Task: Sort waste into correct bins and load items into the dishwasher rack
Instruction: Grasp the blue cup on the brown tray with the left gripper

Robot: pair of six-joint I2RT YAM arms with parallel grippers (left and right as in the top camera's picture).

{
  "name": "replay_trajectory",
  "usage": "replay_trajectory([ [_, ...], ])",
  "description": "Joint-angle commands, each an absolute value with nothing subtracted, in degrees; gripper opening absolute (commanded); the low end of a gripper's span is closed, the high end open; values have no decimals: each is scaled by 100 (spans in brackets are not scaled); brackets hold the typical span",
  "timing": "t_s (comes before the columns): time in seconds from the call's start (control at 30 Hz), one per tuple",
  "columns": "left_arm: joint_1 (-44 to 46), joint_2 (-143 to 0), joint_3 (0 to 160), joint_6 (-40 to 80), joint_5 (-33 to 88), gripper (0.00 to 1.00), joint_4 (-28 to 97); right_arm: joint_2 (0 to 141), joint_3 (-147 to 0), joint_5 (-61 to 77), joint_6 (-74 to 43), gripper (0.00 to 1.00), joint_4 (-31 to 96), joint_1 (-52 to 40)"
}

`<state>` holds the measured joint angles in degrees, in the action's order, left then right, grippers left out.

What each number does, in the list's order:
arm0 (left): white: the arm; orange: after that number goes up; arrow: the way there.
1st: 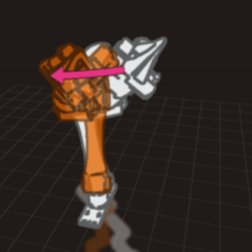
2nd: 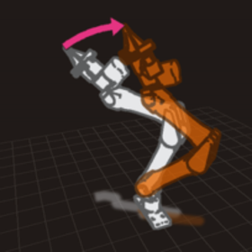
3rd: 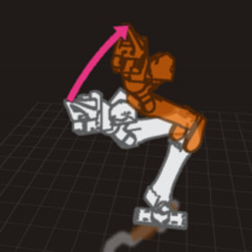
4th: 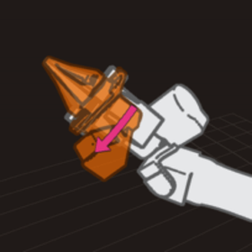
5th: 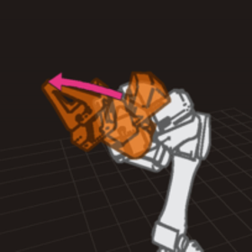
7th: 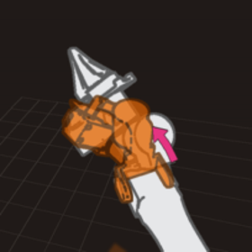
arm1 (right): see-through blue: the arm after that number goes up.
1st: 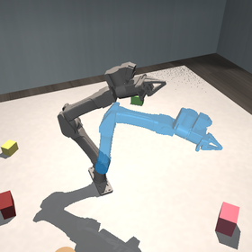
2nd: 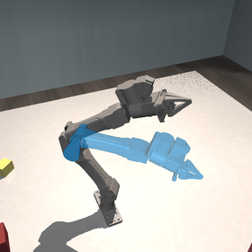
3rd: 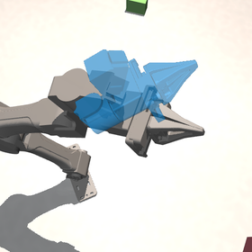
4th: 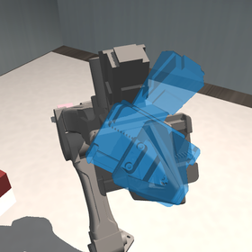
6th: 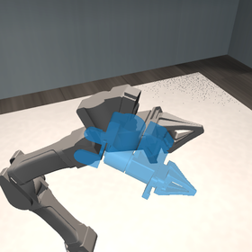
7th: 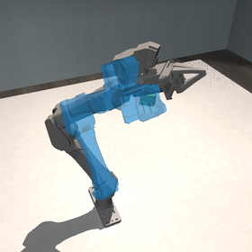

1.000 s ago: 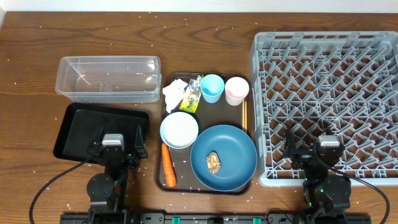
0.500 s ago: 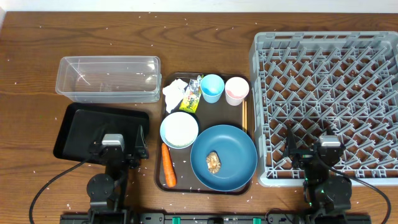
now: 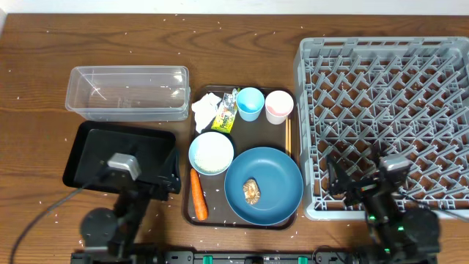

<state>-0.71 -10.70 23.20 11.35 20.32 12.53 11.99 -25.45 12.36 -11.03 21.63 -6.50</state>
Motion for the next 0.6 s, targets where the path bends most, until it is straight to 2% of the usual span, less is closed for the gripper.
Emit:
replay_trajectory([
  [0.0, -89, -2047, 3439, 1223, 2265, 98, 1876, 2165, -3581, 1533, -1282, 99, 2593, -521],
  [0.17, -89, -3876, 5280, 1009, 2707, 98, 3343, 4036, -5295, 1743, -1221, 99, 3758, -521],
  [0.37, -84, -5804, 7334, 1009, 2696, 98, 5336, 5865, -6847, 1743, -1109, 99, 4993, -521],
  [0.57, -84, -6792, 7524, 1146, 2963, 98, 5793, 6689, -7065, 1879, -1109, 99, 5553, -521],
])
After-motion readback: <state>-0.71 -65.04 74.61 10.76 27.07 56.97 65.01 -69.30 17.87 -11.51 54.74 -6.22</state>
